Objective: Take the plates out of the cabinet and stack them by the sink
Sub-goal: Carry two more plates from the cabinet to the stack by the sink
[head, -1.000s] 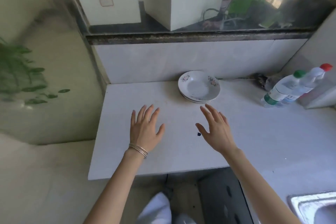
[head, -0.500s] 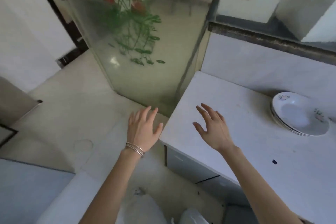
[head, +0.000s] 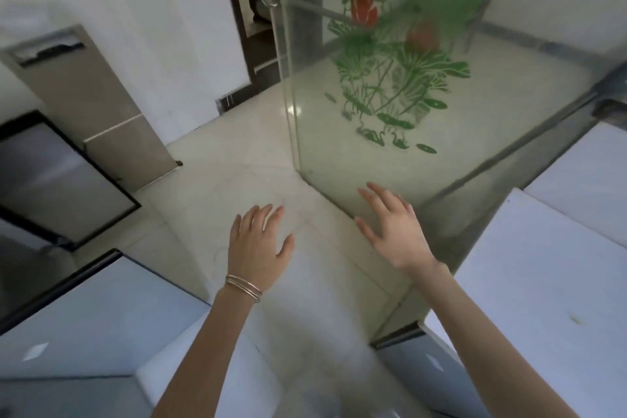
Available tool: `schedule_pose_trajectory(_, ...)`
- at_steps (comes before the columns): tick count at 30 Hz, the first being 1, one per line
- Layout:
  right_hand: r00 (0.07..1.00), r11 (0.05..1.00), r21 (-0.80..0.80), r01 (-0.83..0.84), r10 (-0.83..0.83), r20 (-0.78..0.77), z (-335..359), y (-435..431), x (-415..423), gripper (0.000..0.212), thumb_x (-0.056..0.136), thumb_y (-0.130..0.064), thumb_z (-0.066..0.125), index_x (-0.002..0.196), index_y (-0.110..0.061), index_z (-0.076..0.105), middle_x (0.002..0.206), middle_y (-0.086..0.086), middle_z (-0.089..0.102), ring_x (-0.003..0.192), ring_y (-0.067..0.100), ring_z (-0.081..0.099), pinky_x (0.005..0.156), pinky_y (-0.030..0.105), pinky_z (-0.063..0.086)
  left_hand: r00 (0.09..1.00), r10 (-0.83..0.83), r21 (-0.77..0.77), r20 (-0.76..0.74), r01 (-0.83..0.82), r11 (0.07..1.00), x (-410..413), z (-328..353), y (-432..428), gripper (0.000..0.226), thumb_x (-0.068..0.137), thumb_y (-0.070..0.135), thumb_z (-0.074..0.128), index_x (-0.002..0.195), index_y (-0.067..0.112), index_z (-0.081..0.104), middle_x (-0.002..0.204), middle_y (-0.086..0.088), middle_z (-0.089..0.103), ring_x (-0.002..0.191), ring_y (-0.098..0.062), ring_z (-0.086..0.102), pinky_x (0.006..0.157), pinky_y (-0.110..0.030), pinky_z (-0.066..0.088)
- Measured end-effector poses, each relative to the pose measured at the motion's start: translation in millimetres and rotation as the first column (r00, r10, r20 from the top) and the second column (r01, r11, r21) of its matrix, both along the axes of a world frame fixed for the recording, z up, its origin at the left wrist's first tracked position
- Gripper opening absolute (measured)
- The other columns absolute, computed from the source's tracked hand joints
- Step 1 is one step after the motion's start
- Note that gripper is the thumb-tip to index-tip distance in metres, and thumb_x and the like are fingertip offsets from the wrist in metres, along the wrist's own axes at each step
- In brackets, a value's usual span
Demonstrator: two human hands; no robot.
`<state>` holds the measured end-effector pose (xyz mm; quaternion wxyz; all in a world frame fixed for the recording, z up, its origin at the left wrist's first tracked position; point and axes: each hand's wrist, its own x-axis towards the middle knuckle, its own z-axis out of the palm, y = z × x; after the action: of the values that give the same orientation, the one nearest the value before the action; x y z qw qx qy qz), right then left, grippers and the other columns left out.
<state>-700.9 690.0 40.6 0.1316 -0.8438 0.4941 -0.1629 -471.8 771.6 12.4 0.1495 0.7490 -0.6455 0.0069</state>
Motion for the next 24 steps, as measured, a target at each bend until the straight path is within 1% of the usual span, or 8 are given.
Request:
schedule_pose_trajectory(4, 0.998, 0.998, 0.012, -0.064, 0.064, 0.000, -7, -9, 52, 0.059, 0.085, -0.046, 0.036, 0.129, -0.010, 0.050, 0.133, 0.014, 0.052, 0.117, 0.032, 0.054, 0.098, 0.045, 0.040, 0.999, 0.054, 0.021, 0.005, -0.054, 0.998, 51, -9, 2, 0.055, 0.082, 0.044, 0.039, 0.122, 0.011, 0.057, 0.121, -0.013, 0.061, 0.113, -0.035, 0.054, 0.094, -0.054, 0.043)
schedule_pose_trajectory(8, 0.987, 0.986, 0.053, -0.156, 0.158, -0.043, -18, -14, 92, 0.058, 0.086, -0.046, 0.036, 0.130, -0.011, 0.049, 0.135, 0.013, 0.051, 0.117, 0.032, 0.054, 0.097, 0.044, 0.041, 0.991, 0.134, 0.025, -0.028, -0.133, 0.991, 86, -16, 11, 0.055, 0.083, 0.043, 0.038, 0.122, 0.010, 0.057, 0.120, -0.014, 0.061, 0.112, -0.035, 0.054, 0.093, -0.054, 0.043)
schedule_pose_trajectory(13, 0.956, 0.958, 0.105, -0.269, 0.278, -0.091, -32, -30, 142, 0.061, 0.087, -0.049, 0.032, 0.136, -0.013, 0.043, 0.141, 0.010, 0.046, 0.126, 0.028, 0.045, 0.105, 0.044, 0.033, 0.969, 0.239, 0.078, -0.057, -0.234, 0.969, 121, -30, 19, 0.056, 0.084, 0.045, 0.037, 0.125, 0.010, 0.055, 0.123, -0.014, 0.059, 0.115, -0.035, 0.052, 0.095, -0.055, 0.041)
schedule_pose_trajectory(17, 0.919, 0.920, 0.129, -0.369, 0.382, -0.097, -41, -54, 184, 0.066, 0.085, -0.052, 0.026, 0.137, -0.016, 0.041, 0.142, 0.008, 0.044, 0.130, 0.025, 0.042, 0.108, 0.045, 0.033, 0.939, 0.334, 0.104, -0.075, -0.326, 0.940, 148, -36, 15, 0.056, 0.085, 0.046, 0.037, 0.125, 0.011, 0.054, 0.123, -0.014, 0.059, 0.115, -0.035, 0.052, 0.095, -0.055, 0.041)
schedule_pose_trajectory(19, 0.895, 0.897, 0.124, -0.424, 0.436, -0.089, -45, -71, 206, 0.063, 0.087, -0.051, 0.030, 0.137, -0.015, 0.042, 0.142, 0.008, 0.045, 0.129, 0.025, 0.043, 0.108, 0.045, 0.033, 0.921, 0.381, 0.107, -0.077, -0.373, 0.922, 163, -38, 8, 0.056, 0.085, 0.045, 0.038, 0.124, 0.010, 0.055, 0.122, -0.014, 0.059, 0.114, -0.036, 0.053, 0.094, -0.055, 0.042)
schedule_pose_trajectory(22, 0.849, 0.851, 0.121, -0.511, 0.522, -0.083, -48, -104, 242, 0.054, 0.091, -0.041, 0.044, 0.138, -0.014, 0.040, 0.143, 0.009, 0.043, 0.131, 0.026, 0.041, 0.110, 0.045, 0.027, 0.885, 0.459, 0.099, -0.080, -0.451, 0.887, 187, -36, -8, 0.056, 0.084, 0.045, 0.037, 0.122, 0.009, 0.056, 0.121, -0.016, 0.060, 0.112, -0.037, 0.054, 0.094, -0.056, 0.042)
schedule_pose_trajectory(24, 0.813, 0.817, 0.111, -0.566, 0.575, -0.089, -46, -129, 267, 0.053, 0.092, -0.039, 0.046, 0.140, -0.015, 0.037, 0.145, 0.008, 0.040, 0.132, 0.024, 0.039, 0.111, 0.042, 0.025, 0.859, 0.507, 0.094, -0.075, -0.500, 0.861, 202, -31, -24, 0.057, 0.085, 0.045, 0.036, 0.122, 0.009, 0.056, 0.120, -0.016, 0.060, 0.112, -0.037, 0.054, 0.094, -0.056, 0.042)
